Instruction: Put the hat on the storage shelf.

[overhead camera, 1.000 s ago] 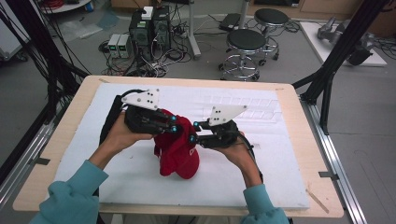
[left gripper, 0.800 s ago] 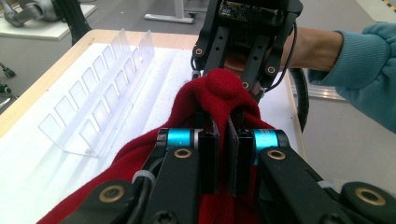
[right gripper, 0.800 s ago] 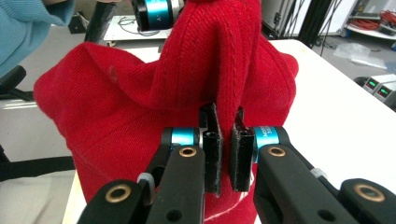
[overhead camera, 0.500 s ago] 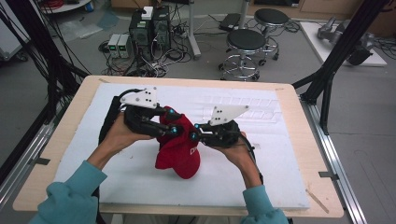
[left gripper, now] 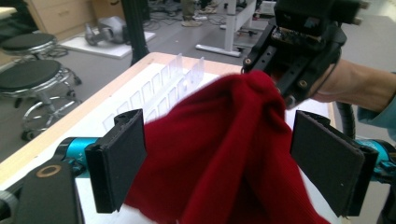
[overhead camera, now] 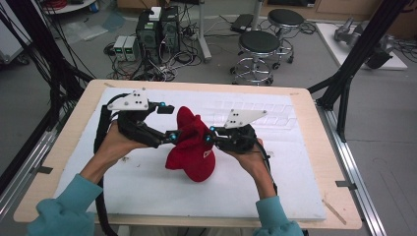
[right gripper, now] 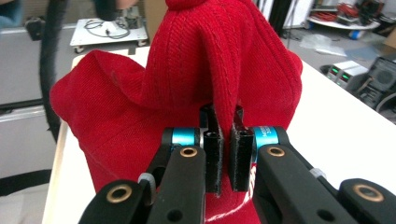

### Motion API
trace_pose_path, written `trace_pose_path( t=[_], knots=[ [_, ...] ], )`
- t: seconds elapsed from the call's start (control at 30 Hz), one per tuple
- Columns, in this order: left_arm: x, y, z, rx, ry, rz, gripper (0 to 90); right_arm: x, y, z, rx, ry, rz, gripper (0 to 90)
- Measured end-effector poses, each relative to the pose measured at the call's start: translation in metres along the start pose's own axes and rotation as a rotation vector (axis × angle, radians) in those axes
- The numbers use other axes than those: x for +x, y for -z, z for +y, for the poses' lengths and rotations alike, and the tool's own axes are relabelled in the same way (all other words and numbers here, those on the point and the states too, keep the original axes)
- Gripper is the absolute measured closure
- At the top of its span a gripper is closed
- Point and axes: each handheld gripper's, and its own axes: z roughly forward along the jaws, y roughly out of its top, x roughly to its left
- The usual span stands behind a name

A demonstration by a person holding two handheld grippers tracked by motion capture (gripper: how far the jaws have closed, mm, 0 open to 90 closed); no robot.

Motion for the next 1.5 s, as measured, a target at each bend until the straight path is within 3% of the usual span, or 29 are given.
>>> trace_pose_path(
  t=[0.07, 0.37, 0.5, 0.63, 0.8, 1.03, 1.13, 1.37, 1.5],
  knots=[
    [-0.002, 0.005, -0.004, 0.006, 0.001, 0.015, 19.0, 0.0, 0.001, 0.001, 0.001, -0.012, -0.015, 86.7],
    [-0.014, 0.02, -0.032, -0.009, 0.075, 0.087, 16.9, -0.001, 0.007, 0.008, -0.036, -0.061, -0.109, 86.7],
    [-0.02, 0.02, -0.047, -0.021, 0.092, 0.103, 17.0, -0.001, 0.009, 0.012, -0.043, -0.071, -0.146, 86.7],
    [-0.026, 0.018, -0.063, -0.016, 0.122, 0.101, 17.1, -0.001, 0.009, 0.015, -0.044, -0.072, -0.151, 86.7],
    [-0.031, 0.01, -0.08, -0.002, 0.178, 0.111, 17.2, -0.001, 0.01, 0.016, -0.052, -0.081, -0.178, 86.7],
    [-0.039, -0.01, -0.088, 0.004, 0.215, 0.106, 18.1, -0.001, 0.012, 0.02, -0.069, -0.093, -0.203, 86.6],
    [-0.042, -0.018, -0.091, -0.018, 0.247, 0.109, 19.6, 0.0, 0.012, 0.021, -0.075, -0.105, -0.224, 86.7],
    [-0.047, -0.033, -0.096, 0.009, 0.262, 0.118, 23.4, 0.001, 0.012, 0.022, -0.101, -0.123, -0.251, 86.7],
    [-0.048, -0.04, -0.096, -0.003, 0.271, 0.111, 28.4, 0.002, 0.012, 0.022, -0.109, -0.133, -0.254, 86.7]
  ],
)
